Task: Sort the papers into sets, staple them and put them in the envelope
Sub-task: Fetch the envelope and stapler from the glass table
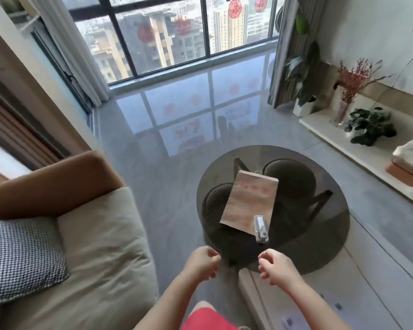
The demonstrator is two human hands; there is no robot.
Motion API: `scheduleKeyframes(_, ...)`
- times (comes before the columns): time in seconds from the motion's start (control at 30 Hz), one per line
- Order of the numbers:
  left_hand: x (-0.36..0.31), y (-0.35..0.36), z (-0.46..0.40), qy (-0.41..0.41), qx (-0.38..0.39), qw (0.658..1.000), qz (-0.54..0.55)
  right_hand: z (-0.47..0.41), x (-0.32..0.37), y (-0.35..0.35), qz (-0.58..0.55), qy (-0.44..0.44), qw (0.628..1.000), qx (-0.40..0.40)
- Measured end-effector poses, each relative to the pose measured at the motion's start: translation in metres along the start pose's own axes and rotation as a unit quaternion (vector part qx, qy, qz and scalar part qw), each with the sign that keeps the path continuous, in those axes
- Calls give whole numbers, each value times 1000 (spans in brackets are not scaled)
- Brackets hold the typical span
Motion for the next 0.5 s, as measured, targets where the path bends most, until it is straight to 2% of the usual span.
scheduleKeyframes(0.17, -32, -24, -89, 4, 51, 999, -11, -73, 9, -10, -55, 60, 996, -35)
scheduleKeyframes(0.33, -64, -41, -186, 19, 123, 989, -75, -146, 9, -16, -130, 130, 978, -97)
scheduleKeyframes(0.5, -73, -38, -290, 11, 154, 982, -106, -204, -11, -18, -111, 188, 963, -156)
Point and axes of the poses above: each hand's wrist, its own z-axis away from the middle knuckle, its own y-axis out of the palm, x = y × z, the point moved 10 cm from there along -z, towards the middle knuckle, and after that the axes turned 2 degrees about x, right-handed, at the moved point
